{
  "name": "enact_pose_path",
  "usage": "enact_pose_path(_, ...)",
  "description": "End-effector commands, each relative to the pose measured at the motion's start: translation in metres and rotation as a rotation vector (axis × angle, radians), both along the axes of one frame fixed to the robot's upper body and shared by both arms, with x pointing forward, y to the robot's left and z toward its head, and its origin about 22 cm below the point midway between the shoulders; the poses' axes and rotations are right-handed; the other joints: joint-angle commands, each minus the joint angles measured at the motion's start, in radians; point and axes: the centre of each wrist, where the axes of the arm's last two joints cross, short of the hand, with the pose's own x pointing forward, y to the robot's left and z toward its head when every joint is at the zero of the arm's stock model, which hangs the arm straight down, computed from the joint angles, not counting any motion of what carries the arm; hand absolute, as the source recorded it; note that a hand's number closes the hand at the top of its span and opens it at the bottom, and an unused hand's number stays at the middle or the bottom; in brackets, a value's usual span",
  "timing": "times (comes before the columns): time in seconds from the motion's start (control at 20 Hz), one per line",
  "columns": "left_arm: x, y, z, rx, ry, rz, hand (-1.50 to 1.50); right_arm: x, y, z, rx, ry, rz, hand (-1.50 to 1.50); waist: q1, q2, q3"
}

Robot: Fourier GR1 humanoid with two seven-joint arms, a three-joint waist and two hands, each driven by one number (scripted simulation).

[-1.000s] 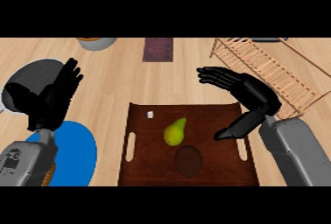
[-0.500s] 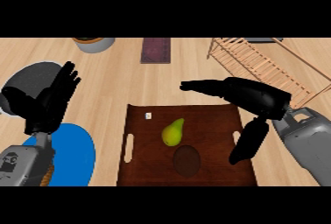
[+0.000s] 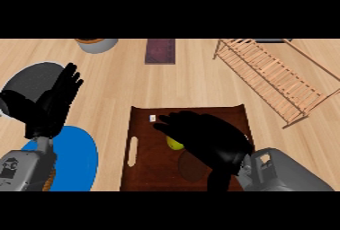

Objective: Pick the cupcake from the tray and place it in the tiered shelf

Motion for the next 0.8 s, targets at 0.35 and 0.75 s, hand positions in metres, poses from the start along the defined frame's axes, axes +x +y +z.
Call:
enact_pose_path(0.35, -0.003, 0.002, 0.002, 0.004, -0.008, -0.011, 0.0, -0.024, 0.001, -0.038, -0.288, -0.083, -0.043, -1.5, -0.001, 0.004, 0.001)
enact_pose_path(0.75, 0.002, 0.015, -0.003, -0.007, -0.022, 0.022, 0.0, -0.036, 0.0, -0.051, -0.349, -0.108, -0.056, -1.5, 0.0, 0.005, 0.001)
